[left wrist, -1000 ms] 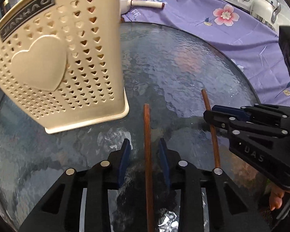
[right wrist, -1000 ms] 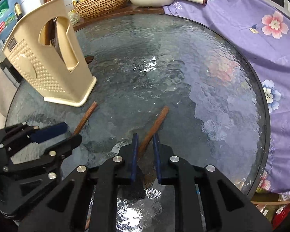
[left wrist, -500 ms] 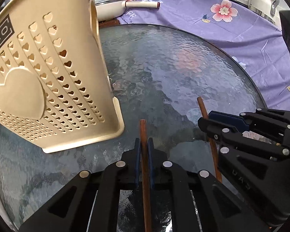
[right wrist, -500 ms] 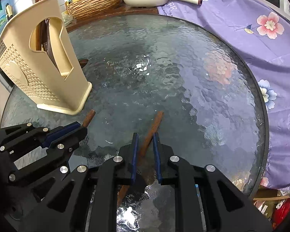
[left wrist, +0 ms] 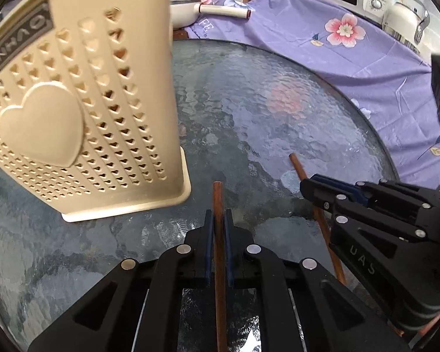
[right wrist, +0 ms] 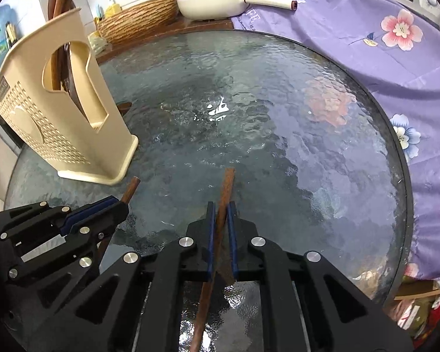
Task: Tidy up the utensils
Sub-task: 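Lift the brown chopstick with the left tool while the right tool lifts its chopstick, then carry both brown chopsticks over the beige holder and lower them inside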
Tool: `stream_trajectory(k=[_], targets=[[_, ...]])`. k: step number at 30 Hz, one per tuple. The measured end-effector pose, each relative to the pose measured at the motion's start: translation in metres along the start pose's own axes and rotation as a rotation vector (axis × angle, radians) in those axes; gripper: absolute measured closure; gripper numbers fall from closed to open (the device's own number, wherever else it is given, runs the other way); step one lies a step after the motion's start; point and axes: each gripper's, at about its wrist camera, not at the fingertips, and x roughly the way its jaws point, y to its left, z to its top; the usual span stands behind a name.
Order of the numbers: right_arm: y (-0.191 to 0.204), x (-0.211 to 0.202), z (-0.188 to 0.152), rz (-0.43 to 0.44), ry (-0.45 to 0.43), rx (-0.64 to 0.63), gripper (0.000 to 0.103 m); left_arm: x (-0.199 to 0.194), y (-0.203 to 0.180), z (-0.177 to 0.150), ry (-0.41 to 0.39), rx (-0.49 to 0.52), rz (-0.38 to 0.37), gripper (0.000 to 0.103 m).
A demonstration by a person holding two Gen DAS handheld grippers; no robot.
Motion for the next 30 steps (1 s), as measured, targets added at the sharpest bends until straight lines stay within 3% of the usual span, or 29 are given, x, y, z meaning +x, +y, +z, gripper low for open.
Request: stream_trajectory(k=[11,19,30], targets=[[-0.007,-0.022,0.002,0.106,-0.065,0.047,0.095,-0.054,0.017,-0.008,-0.113,-0.065,-0.04,0.096],[-0.002,-0.064,0.007,0.219,-0.169,0.05,0.095,-0.103,0.032,-0.014,-0.21,-0.099,-0.075,0.096],[0.025,-0.123,0.006,0.326,-0.309,-0.043,0.095,-0.159,0.048,-0.026,-0.324,-0.121,-0.071,0.096]])
